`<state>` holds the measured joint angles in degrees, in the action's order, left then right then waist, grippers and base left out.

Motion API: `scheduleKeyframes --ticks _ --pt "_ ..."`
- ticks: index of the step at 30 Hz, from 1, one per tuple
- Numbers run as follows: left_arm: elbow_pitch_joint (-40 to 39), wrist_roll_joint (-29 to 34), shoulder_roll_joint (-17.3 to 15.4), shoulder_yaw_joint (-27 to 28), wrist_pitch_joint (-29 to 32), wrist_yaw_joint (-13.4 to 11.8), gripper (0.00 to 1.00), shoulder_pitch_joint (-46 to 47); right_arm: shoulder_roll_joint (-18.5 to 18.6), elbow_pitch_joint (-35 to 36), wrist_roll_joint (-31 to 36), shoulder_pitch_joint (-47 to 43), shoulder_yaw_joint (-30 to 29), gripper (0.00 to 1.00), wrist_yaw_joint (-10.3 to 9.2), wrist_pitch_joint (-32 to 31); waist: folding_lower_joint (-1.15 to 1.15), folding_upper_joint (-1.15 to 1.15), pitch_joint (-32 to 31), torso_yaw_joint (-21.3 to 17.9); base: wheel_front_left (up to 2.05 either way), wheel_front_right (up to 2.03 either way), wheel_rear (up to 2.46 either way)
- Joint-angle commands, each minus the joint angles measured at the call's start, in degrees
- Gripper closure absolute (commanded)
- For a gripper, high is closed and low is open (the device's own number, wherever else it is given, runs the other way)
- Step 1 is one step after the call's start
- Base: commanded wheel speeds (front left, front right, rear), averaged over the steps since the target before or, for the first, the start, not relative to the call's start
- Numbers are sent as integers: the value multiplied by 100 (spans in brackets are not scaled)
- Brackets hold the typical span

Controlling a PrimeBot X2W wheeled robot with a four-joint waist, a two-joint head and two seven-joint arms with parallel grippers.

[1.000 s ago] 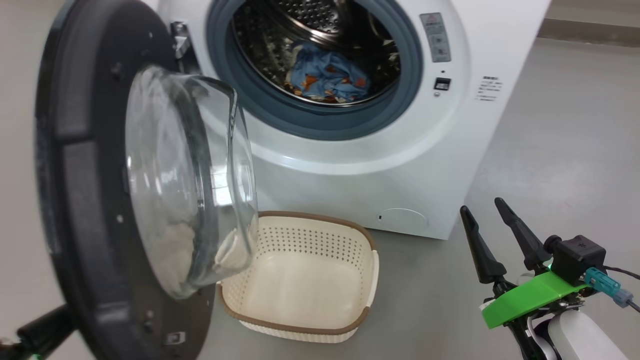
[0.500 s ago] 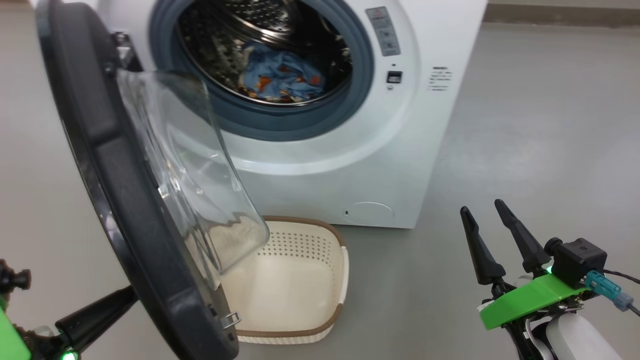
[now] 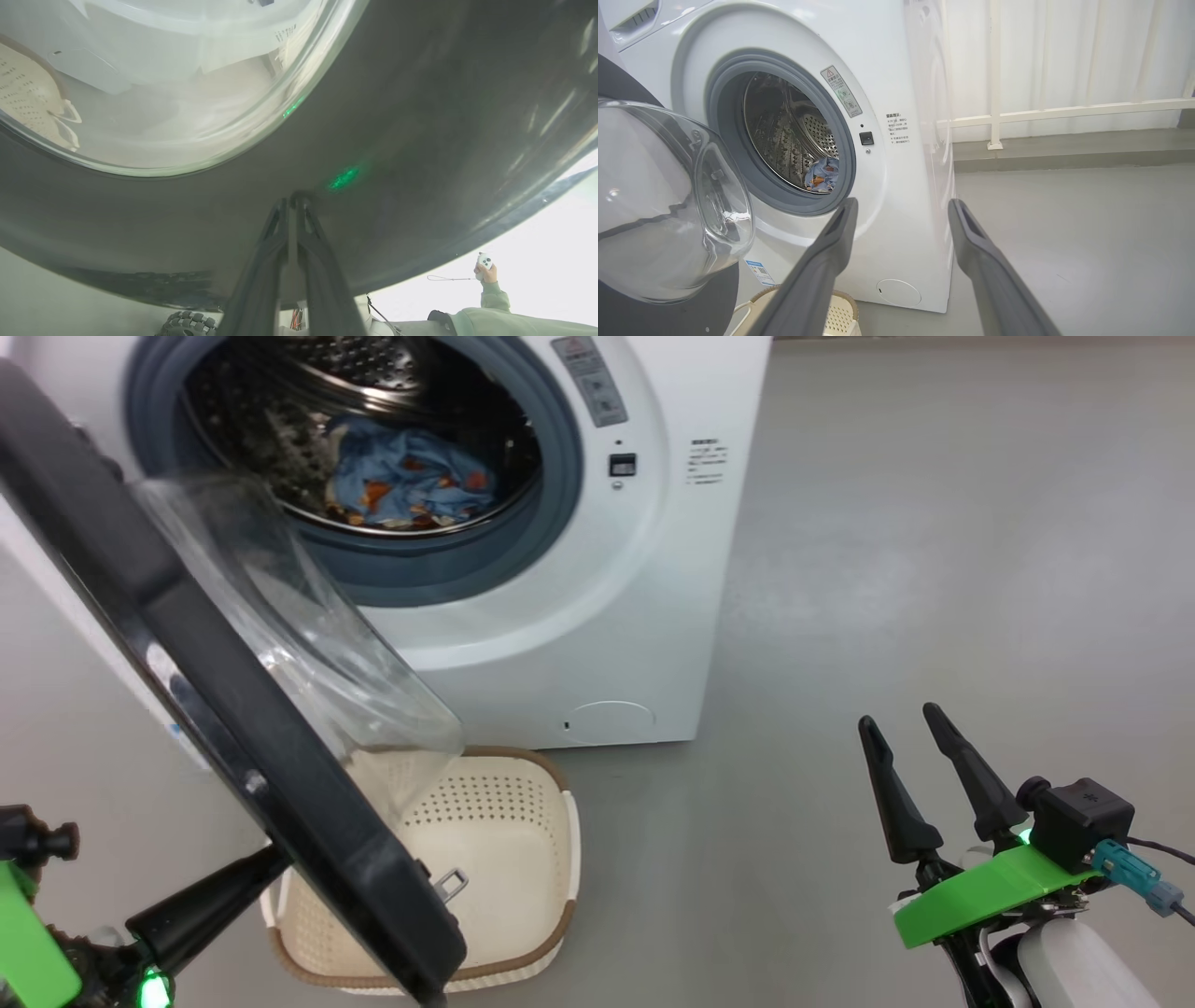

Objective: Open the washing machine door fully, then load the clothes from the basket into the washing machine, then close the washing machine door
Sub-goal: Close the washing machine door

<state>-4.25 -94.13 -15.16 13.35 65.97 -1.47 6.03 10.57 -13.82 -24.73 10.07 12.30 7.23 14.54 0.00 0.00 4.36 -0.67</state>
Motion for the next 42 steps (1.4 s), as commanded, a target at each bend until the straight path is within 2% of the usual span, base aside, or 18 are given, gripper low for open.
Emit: scheduleKeyframes --ticks 1,10,32,33,34,35,36,38,42 --pt "-113 16 -103 164 7 66 100 310 3 156 38 169 67 0 25 46 0 0 29 -197 0 0 0" --pt "-49 44 -57 130 -17 119 100 391 -14 160 44 117 27 0 25 46 0 0 33 -327 0 0 0" --pt "-2 42 149 149 -162 284 100 524 27 164 72 85 -18 0 25 46 0 0 -12 -86 0 0 0" --pt "-7 65 154 175 -206 290 84 523 31 168 73 83 -22 0 25 46 0 0 -10 -73 0 0 0" --pt "-8 74 163 206 -247 288 62 523 34 170 74 83 -23 0 25 46 0 0 -12 -63 0 0 0" --pt "-8 74 163 206 -247 288 62 523 34 170 74 83 -23 0 25 46 0 0 -12 -63 0 0 0" --pt "-20 73 168 235 -271 294 49 516 36 171 75 81 -22 0 25 46 0 0 -15 -57 0 0 0" --pt "-73 105 157 330 -351 343 0 471 37 174 77 76 -18 0 25 46 0 0 -18 -51 0 0 0" --pt "-253 307 125 557 -611 531 0 301 46 182 75 58 -1 0 25 46 0 0 -22 -54 0 0 0"
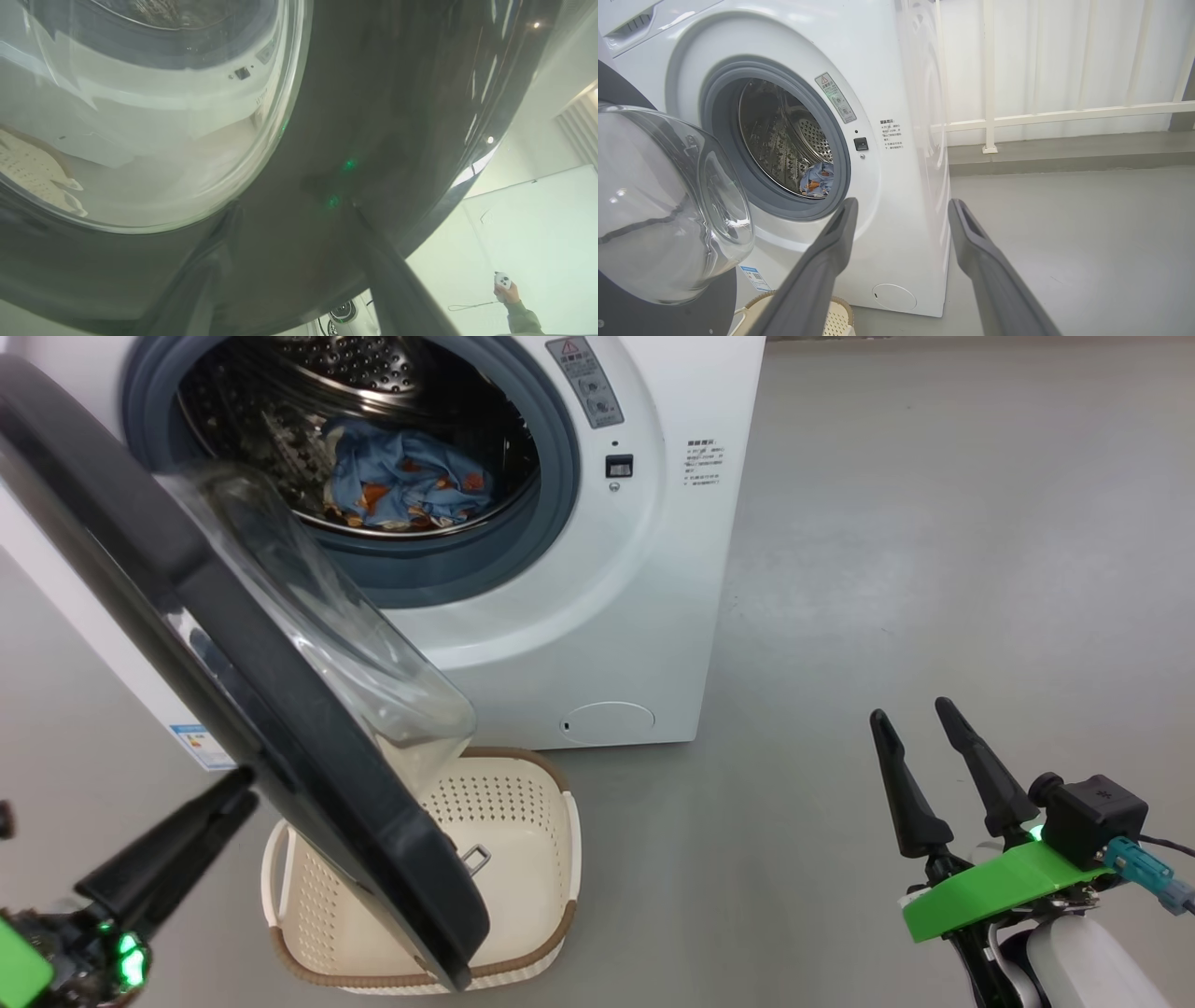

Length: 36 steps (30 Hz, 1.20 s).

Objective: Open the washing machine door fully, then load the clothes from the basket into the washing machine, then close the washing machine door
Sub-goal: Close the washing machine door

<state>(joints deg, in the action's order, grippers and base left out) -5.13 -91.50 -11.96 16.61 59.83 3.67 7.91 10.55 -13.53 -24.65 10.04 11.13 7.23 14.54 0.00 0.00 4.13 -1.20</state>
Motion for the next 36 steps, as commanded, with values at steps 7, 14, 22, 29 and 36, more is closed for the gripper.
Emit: scheduleKeyframes --ticks 7,14,22,29,36 --pt "-523 1112 -224 534 -986 345 0 -88 102 166 62 60 87 0 25 46 0 0 24 38 0 0 0" --pt "-1022 2906 -516 -153 -3118 379 0 -261 113 189 75 106 92 0 25 46 0 0 90 67 0 0 0" --pt "-215 4274 -1238 -1371 -5711 380 0 -564 143 175 81 142 121 0 25 46 0 0 97 38 0 0 0" --pt "617 4745 -1481 -1894 -6840 381 0 -475 155 195 72 134 75 0 25 46 0 0 102 -24 0 0 0" --pt "991 5011 -1531 -2059 -7281 381 0 -369 132 226 83 104 34 0 25 46 0 0 86 -76 0 0 0"
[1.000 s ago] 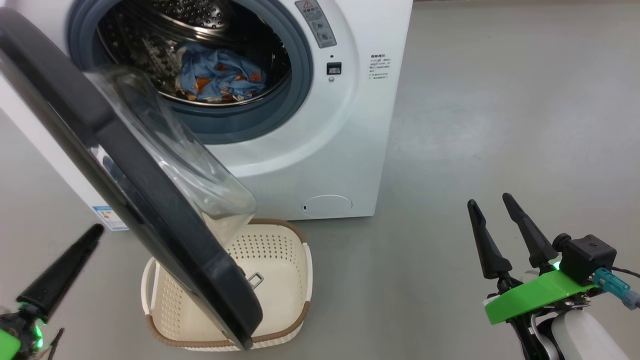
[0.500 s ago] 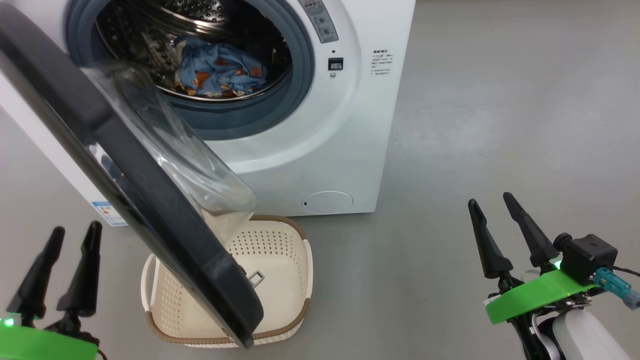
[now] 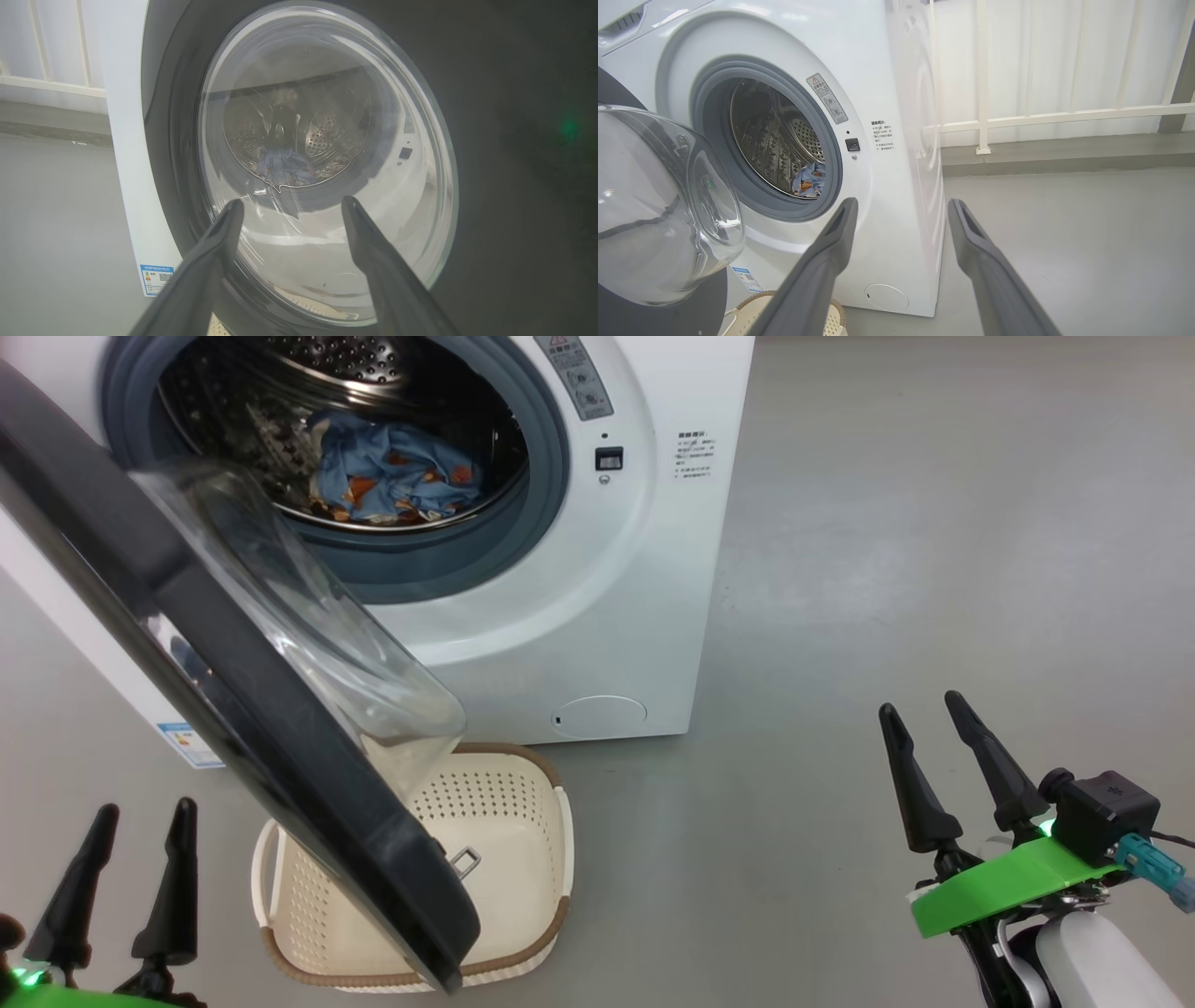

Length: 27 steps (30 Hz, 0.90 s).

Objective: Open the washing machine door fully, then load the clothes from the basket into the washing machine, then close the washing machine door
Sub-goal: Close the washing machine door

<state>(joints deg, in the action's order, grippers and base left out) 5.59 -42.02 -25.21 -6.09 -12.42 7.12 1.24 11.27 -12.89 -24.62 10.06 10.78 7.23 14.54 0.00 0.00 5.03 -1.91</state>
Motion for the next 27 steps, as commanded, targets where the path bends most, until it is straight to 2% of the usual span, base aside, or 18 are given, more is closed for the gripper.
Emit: scheduleKeyframes --ticks 1,4,15,27 --pt "14 144 -157 239 -134 36 0 308 63 177 81 87 51 0 25 46 0 0 -7 -18 0 0 0" --pt "97 278 -117 269 -187 18 0 311 65 188 82 76 35 0 25 46 0 0 -8 -28 0 0 0" --pt "223 829 352 632 -256 22 0 280 83 218 95 35 -38 0 25 46 0 0 -44 -24 0 0 0" --pt "232 969 510 682 -257 35 0 216 80 198 88 24 -6 0 25 46 0 0 -76 -7 0 0 0"
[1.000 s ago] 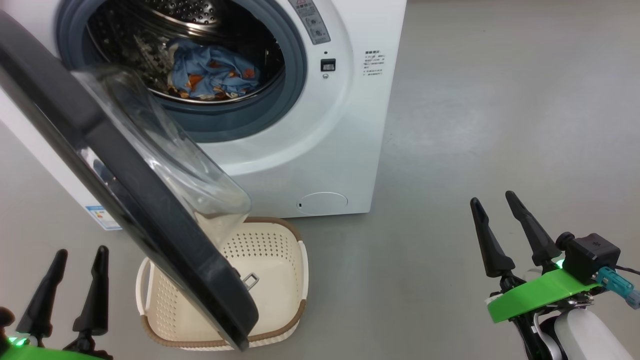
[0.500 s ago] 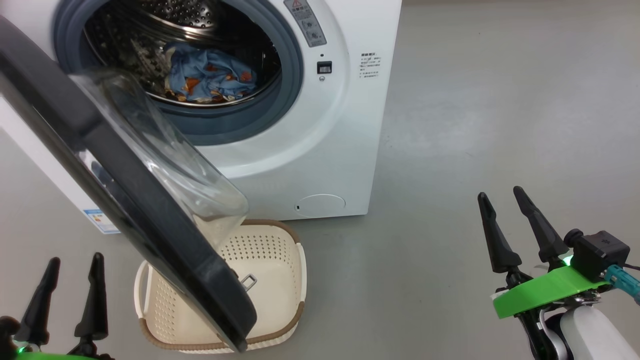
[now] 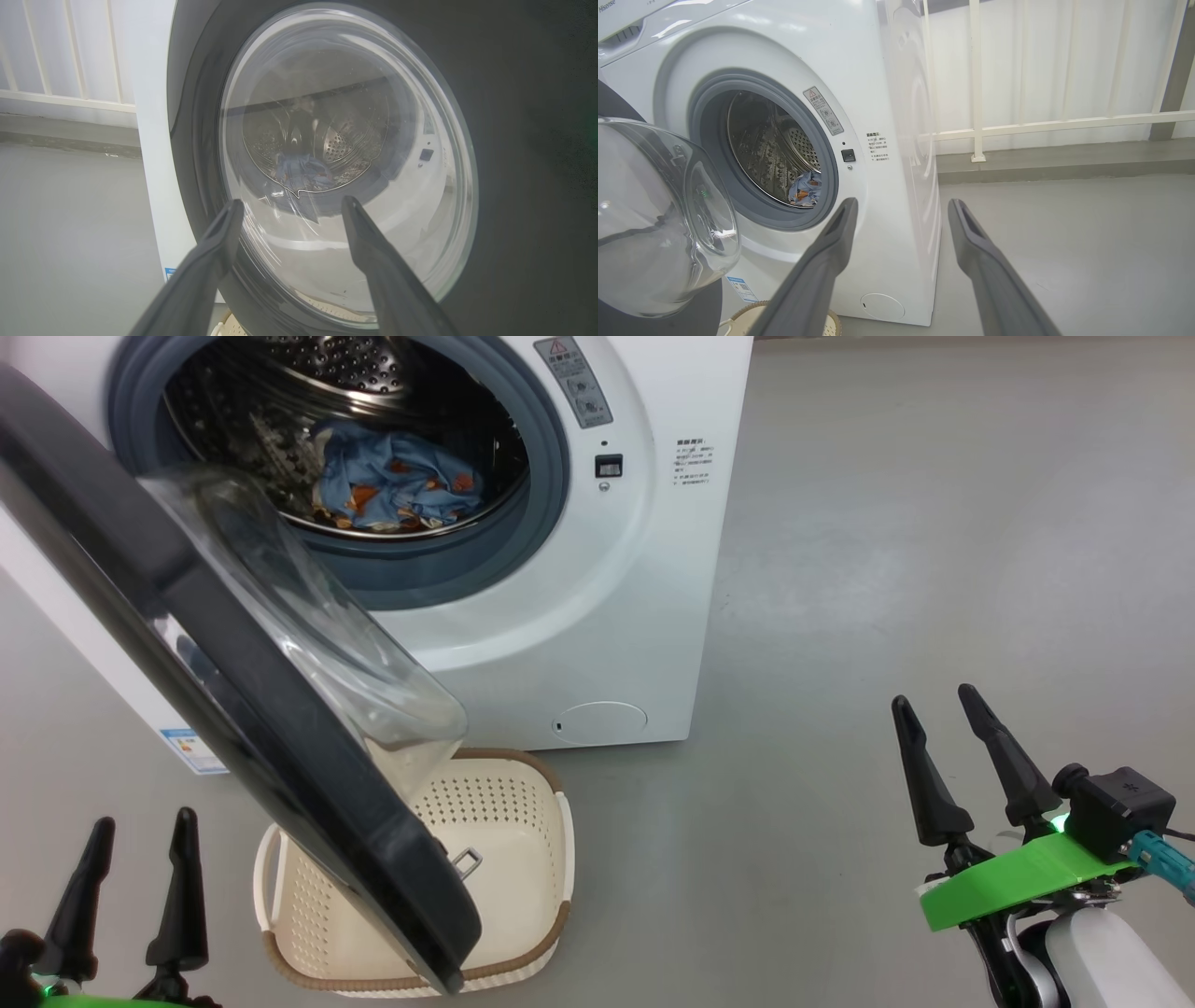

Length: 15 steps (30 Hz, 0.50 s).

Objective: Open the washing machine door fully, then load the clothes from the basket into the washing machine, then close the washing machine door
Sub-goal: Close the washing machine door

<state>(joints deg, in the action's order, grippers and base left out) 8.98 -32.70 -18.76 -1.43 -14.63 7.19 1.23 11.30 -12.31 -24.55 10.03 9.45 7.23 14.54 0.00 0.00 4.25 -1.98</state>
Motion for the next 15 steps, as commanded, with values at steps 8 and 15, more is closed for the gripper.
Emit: scheduleKeyframes --ticks 8,15 --pt "-125 49 -149 222 -37 29 0 188 68 138 80 20 130 0 25 46 0 0 -1 -8 0 0 0" --pt "-148 51 -152 227 -37 29 0 183 69 135 82 22 122 0 25 46 0 0 6 -11 0 0 0"
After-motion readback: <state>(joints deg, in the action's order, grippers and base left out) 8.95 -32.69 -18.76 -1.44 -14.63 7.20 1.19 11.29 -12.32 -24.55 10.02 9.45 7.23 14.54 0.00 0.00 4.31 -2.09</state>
